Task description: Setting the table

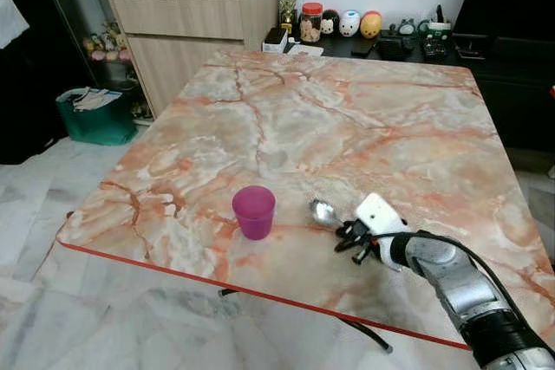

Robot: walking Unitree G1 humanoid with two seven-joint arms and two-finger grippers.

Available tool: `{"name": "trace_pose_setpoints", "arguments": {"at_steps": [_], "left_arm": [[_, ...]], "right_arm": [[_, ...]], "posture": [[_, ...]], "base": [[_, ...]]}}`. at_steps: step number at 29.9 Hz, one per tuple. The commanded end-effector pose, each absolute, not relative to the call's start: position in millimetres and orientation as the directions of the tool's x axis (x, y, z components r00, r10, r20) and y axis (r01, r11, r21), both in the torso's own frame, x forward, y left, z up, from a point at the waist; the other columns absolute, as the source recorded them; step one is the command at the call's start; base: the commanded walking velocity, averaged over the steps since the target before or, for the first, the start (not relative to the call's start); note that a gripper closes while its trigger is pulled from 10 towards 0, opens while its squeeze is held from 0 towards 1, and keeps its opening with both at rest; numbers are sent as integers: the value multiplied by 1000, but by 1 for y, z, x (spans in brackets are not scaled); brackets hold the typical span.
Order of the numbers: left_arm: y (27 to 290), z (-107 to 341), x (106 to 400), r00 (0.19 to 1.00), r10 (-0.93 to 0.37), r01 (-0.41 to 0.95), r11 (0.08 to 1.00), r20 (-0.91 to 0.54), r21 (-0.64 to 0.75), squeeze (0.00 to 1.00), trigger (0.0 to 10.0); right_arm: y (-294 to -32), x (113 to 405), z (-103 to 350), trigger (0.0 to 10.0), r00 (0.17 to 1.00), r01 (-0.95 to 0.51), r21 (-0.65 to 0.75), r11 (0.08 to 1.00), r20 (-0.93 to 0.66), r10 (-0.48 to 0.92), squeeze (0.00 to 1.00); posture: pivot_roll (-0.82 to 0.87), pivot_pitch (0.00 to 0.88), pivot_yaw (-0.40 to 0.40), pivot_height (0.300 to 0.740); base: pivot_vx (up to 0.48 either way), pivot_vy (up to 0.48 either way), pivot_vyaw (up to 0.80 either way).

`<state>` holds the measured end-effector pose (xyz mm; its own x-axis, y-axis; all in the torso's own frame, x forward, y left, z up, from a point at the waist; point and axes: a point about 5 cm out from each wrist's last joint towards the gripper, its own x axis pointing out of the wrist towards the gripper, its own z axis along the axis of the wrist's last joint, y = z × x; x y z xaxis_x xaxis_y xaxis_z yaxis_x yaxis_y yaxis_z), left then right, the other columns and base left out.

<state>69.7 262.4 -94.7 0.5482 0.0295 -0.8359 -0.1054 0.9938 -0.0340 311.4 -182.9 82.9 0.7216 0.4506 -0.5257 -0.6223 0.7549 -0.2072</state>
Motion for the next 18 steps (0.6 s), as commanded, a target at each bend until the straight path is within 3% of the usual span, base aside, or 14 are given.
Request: {"name": "trace_pose_setpoints", "arguments": {"at_steps": [1,9,13,14,18], "left_arm": [[265,-95,65,535,31,-108,994,-845,-32,0,10000],[264,-95,65,532,22,-97,995,-846,-35,0,10000],[264,-95,64,531,20,-94,995,-847,-35,0,10000],[264,-95,63,530,20,-92,995,-848,-34,0,10000],[263,-96,62,529,22,-93,995,-848,-32,0,10000]], "right_arm": [[-182,313,91,10000,752,-593,-197,781,-481,450,0],[-164,298,100,10000,749,-625,-141,768,-386,538,0],[-160,301,111,10000,793,-591,-162,790,-294,533,0],[-162,307,122,10000,861,-503,-202,841,-202,466,0],[-165,306,130,10000,916,-400,-214,891,-112,385,0]], "posture": [[-63,0,49,740],[-77,0,53,740],[-78,0,52,740],[-81,0,47,740],[-71,0,40,740]], "base": [[0,0,0],[0,0,0],[0,0,0],[0,0,0],[0,0,0]]}}
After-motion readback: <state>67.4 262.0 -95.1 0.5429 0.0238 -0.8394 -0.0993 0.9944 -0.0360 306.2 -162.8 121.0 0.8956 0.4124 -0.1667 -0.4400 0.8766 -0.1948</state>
